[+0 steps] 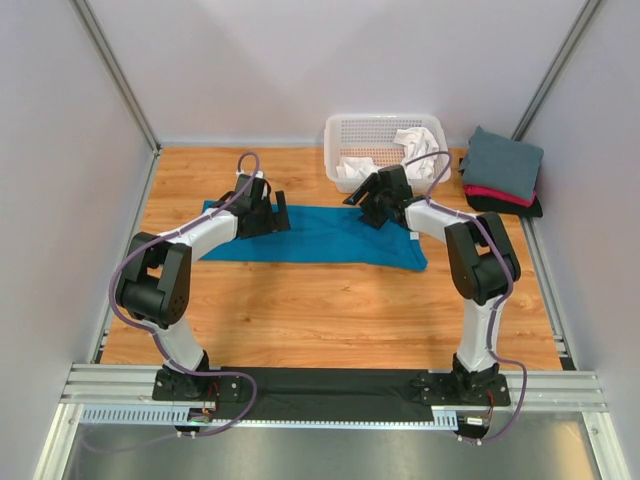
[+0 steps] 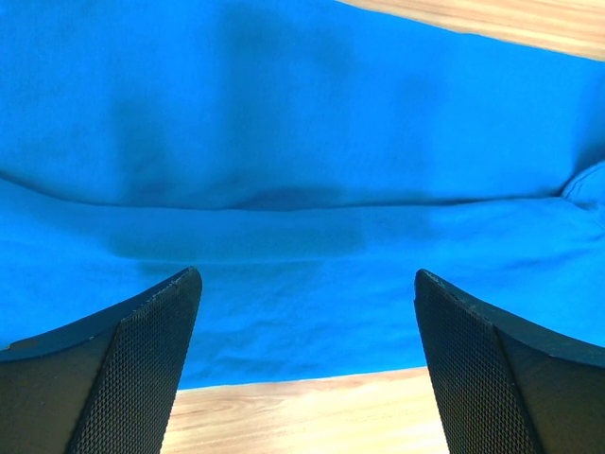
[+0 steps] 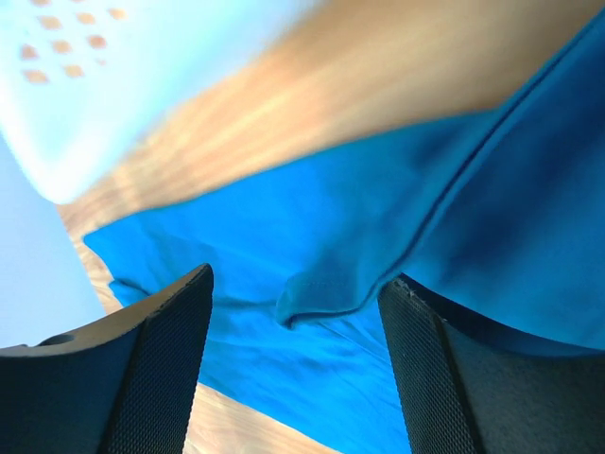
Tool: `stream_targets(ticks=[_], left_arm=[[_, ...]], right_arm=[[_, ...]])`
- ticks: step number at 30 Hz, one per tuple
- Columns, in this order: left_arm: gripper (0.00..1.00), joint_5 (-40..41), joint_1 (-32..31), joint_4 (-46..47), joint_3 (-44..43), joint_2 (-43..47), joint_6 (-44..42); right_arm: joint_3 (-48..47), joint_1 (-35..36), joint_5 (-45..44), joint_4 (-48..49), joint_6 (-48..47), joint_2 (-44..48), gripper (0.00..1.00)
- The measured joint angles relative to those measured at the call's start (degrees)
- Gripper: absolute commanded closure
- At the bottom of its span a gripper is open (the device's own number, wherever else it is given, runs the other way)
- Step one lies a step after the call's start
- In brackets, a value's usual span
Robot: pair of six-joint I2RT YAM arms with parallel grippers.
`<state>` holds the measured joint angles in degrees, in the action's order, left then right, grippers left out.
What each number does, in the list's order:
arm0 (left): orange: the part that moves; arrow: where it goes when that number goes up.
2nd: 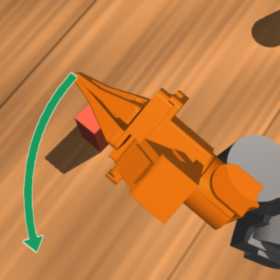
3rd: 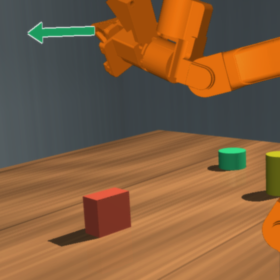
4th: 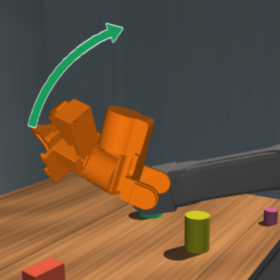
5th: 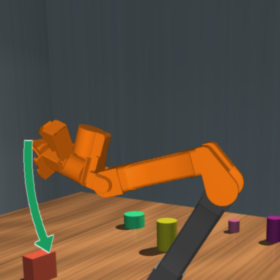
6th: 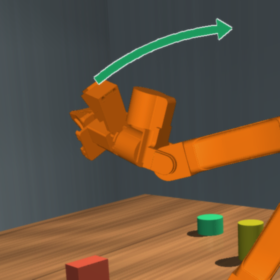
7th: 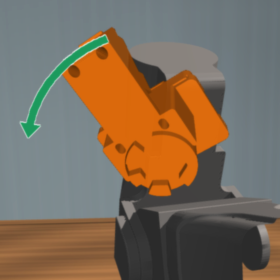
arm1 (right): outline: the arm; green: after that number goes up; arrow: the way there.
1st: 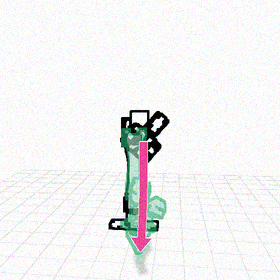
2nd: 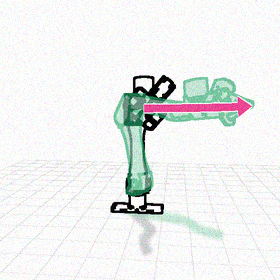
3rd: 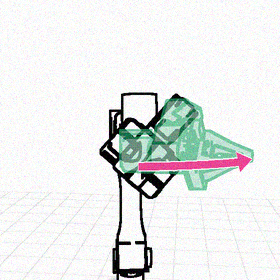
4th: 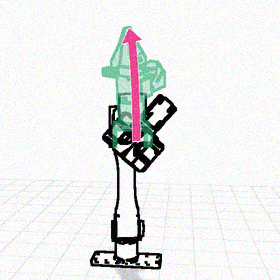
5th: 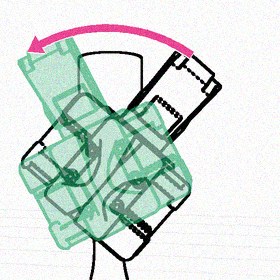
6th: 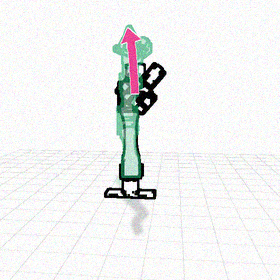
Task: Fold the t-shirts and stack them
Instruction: Fold the tshirt
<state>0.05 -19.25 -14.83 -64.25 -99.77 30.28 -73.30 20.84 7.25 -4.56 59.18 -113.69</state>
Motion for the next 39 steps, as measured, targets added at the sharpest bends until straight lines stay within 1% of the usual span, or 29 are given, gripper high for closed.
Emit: stream_targets(ticks=[6,11,14,18,22,25,29,34,37,39], left_arm=[[0.00,0.6,0.0,-0.4,0.0,0.0,-0.1],[0.00,2.0,0.0,-0.8,0.0,0.0,-0.8],[0.00,3.5,0.0,-1.8,-0.6,0.0,-1.8],[0.00,4.1,1.4,-3.5,-3.8,0.0,-3.6],[0.00,3.0,4.8,-4.6,-8.5,0.0,-4.4],[0.01,2.5,6.6,-5.3,-12.5,-0.8,-4.8],[0.00,1.7,6.6,-6.1,-15.3,-4.2,-4.7],[0.00,1.6,6.1,-10.5,-14.9,-9.5,-4.3],[0.01,1.4,6.1,-13.1,-14.6,-11.0,-3.8],[0.03,0.4,6.1,-14.1,-13.9,-11.0,-3.5]], right_arm=[[-5.4,0.0,-0.1,1.2,0.0,-2.7,0.29],[-6.5,0.0,-0.1,1.3,-0.5,-3.0,0.29],[-7.2,0.0,-0.1,-0.7,-2.3,-2.4,0.29],[-5.5,0.1,-1.5,-5.0,-5.2,2.8,0.29],[1.8,0.2,-5.4,-7.3,-7.6,12.4,0.28],[5.9,0.4,-7.7,-8.5,-8.4,15.8,0.28],[8.9,0.4,-9.4,-9.8,-8.7,14.2,0.29],[9.6,0.4,-10.4,-11.1,-8.9,9.4,0.29],[8.9,0.4,-10.8,-11.0,-9.4,8.3,0.29],[8.3,0.4,-10.9,-11.0,-9.7,7.7,0.29]])
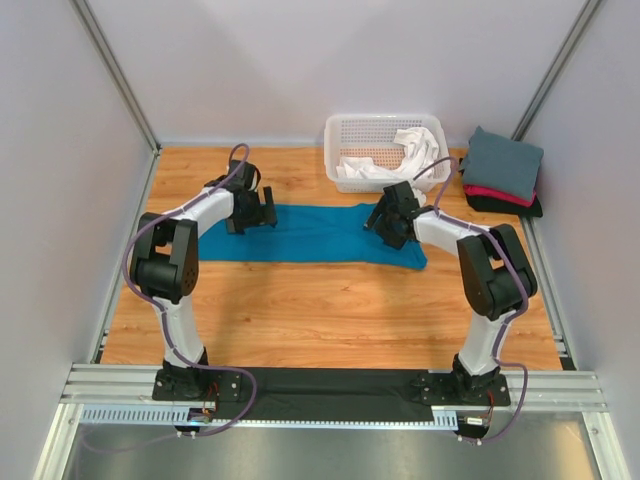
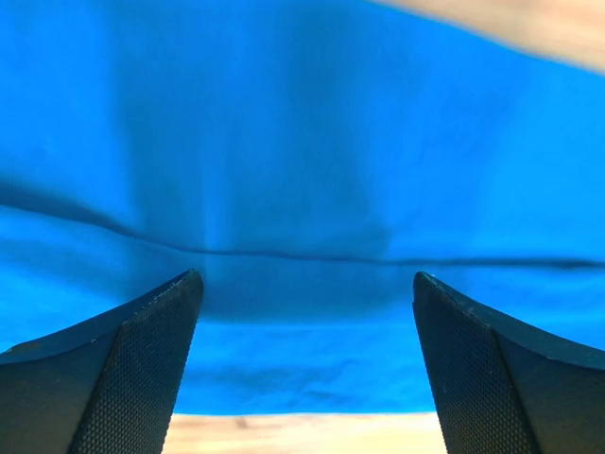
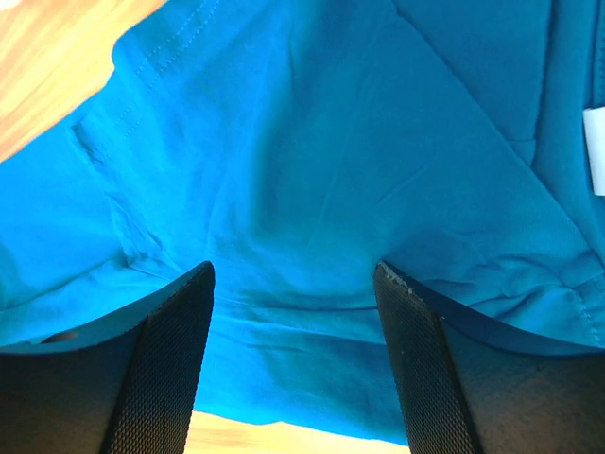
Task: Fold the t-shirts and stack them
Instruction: Fold the tshirt
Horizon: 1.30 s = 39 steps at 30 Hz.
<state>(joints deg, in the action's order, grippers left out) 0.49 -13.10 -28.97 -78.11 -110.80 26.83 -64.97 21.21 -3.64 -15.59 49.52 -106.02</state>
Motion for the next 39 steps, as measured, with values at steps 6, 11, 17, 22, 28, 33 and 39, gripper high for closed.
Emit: stream_targets(ticks=[6,11,17,22,28,33,39], left_arm=[[0.06,-4.2,0.0,-1.2,0.7,-1.1,0.4],[0.06,-4.1,-0.8,1.9,5.0,1.5,1.6],[0.06,-4.0,-3.3,9.0,20.2,12.5,8.6],[0.06,-1.9,-5.5,10.5,33.6,24.9,19.3],[0.05,0.8,-7.2,6.5,45.4,40.1,33.4],[0.05,6.3,-8.2,-3.4,49.4,49.5,41.6],[0.05,9.4,-8.3,-9.1,52.7,57.3,45.5]], right_arm=[[-1.0,0.0,-0.5,0.4,-0.8,-1.1,0.29],[-2.4,0.0,-0.6,0.8,-2.1,-2.3,0.30],[-6.0,0.6,-0.7,1.5,-3.6,-5.2,0.29],[-9.1,3.2,-1.0,1.6,-4.6,-7.6,0.29],[-14.6,7.8,-0.8,1.2,-5.0,-11.4,0.29],[-23.0,12.2,-0.2,-0.3,-5.6,-17.0,0.29],[-46.3,17.3,1.7,-7.5,-8.2,-31.1,0.27]])
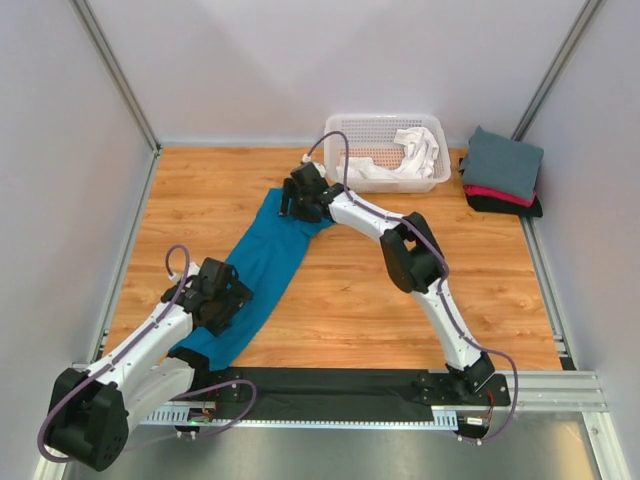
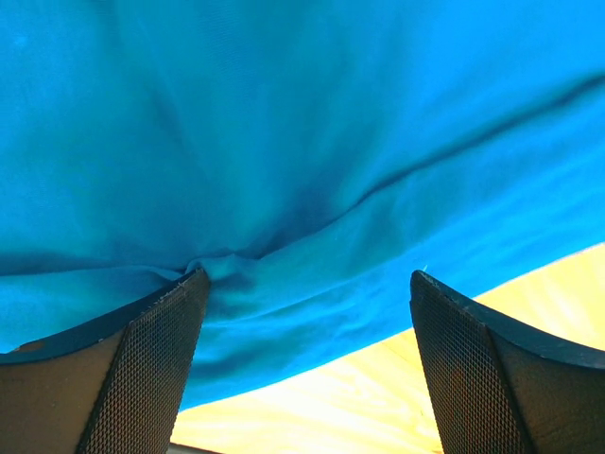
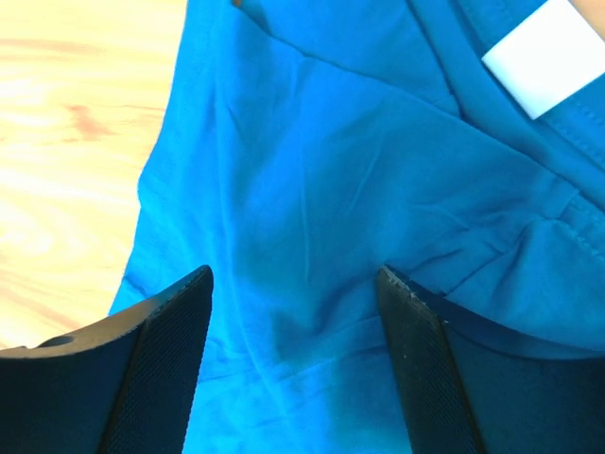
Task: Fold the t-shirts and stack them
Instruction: Fold the tshirt
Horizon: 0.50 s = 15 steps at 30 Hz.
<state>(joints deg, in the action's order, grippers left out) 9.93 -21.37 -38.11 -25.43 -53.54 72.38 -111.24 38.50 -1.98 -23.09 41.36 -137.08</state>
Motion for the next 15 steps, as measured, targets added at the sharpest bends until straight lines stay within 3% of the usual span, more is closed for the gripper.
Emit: stream_targets(ticks=[8,15], left_arm=[[0.05,0.0,0.0,0.2,-0.5,-1.9,0.3],[0.05,-0.2,-1.1,0.8,-5.8,-10.8,-2.7]], right_arm=[[-27.8,1.8,5.0,-6.8,-2.5,-15.9,0.16],[-33.0,-0.8,9.7,-3.0,-4.5,-19.3,0.00]])
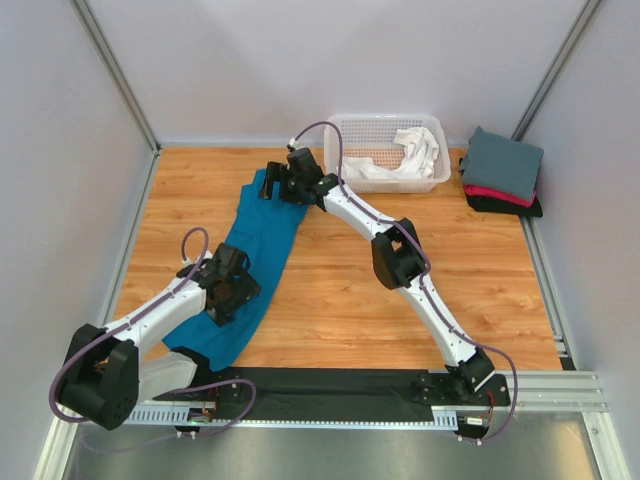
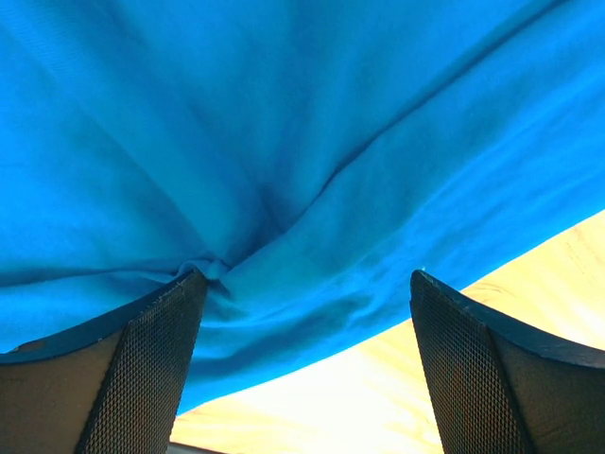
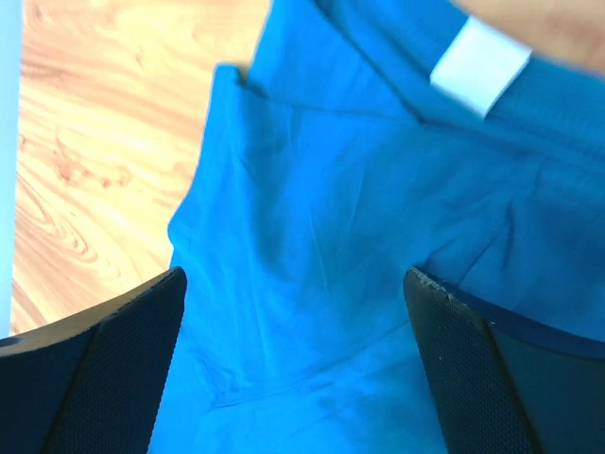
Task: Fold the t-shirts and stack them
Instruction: Fold the tshirt
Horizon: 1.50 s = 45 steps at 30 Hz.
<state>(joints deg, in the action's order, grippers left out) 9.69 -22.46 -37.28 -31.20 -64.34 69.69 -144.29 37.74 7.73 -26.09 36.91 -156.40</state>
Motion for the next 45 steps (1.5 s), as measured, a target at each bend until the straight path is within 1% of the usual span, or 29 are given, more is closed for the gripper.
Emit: stream_targets(ticks=[3,5,7,9,10,13,14,16,19,21,23,25,28,32,37,39,42,45], left_arm=[[0.05,2.6,-2.3,-2.3,-2.7,-1.5,-2.2],[0.05,5.7,-3.9,-4.7,-5.9,-0.4,-4.5],[0.05,9.0,-4.8,-5.8,-10.4,2.6,-8.0],[0.05,11.0,-5.0,-3.5,-14.1,6.3,-13.8],[0.02,11.5,-5.0,-1.3,-15.4,7.9,-17.2],[0.01,11.4,-5.0,6.7,-19.7,8.2,-29.8],[0.01,10.6,-5.0,7.8,-22.3,5.7,-33.7],[0.01,8.7,-5.0,9.8,-29.8,-1.4,-41.7],[0.03,5.6,-4.3,10.1,-42.8,-16.0,-50.3],[0.07,1.2,-2.6,9.8,-50.4,-26.0,-53.9],[0.08,-2.9,0.1,9.4,-55.1,-33.8,-55.8],[0.09,-6.4,2.7,7.4,-59.7,-41.6,-57.2],[0.11,-8.4,5.7,3.7,-65.4,-50.1,-59.1],[0.12,-11.2,6.3,-0.4,-73.0,-59.1,-61.4],[0.12,-13.7,5.5,-2.4,-75.6,-62.8,-62.1],[0.12,-13.8,5.2,-4.5,-79.5,-65.6,-61.9],[0.12,-13.0,5.0,-8.4,-89.1,-72.2,-61.0],[0.12,-11.4,4.9,-11.2,-94.9,-77.1,-59.7]], right_arm=[[-0.6,-0.9,0.6,2.3,-2.8,0.2,0.00],[-0.7,-1.3,0.7,3.3,-5.1,1.2,0.00],[-0.6,-1.5,0.2,2.8,-7.9,3.8,0.00],[1.0,-1.6,-0.4,2.6,-10.3,8.7,0.00],[2.2,-1.8,-0.8,2.3,-11.0,12.0,0.00],[7.2,-2.8,-1.7,0.8,-12.0,25.2,0.00],[9.4,-3.8,-1.8,0.7,-12.2,30.7,0.00],[16.7,-7.0,-2.4,-0.2,-12.4,43.5,0.00],[30.2,-12.5,-7.2,0.7,-13.3,60.5,0.00],[40.2,-15.9,-10.8,0.6,-13.6,70.2,0.00],[50.7,-17.7,-13.1,-0.2,-13.6,78.3,0.00],[59.4,-18.9,-13.9,-1.3,-13.2,82.9,0.00],[69.5,-21.2,-14.9,-4.3,-12.5,85.6,0.00],[77.0,-23.8,-17.2,-9.9,-12.1,85.8,0.00],[77.5,-25.0,-19.4,-12.8,-12.1,87.3,0.00],[76.9,-25.4,-20.0,-13.6,-12.0,87.4,0.00],[75.6,-26.1,-20.9,-15.0,-11.7,86.0,0.00],[74.1,-26.8,-21.2,-15.8,-11.4,83.6,0.00]])
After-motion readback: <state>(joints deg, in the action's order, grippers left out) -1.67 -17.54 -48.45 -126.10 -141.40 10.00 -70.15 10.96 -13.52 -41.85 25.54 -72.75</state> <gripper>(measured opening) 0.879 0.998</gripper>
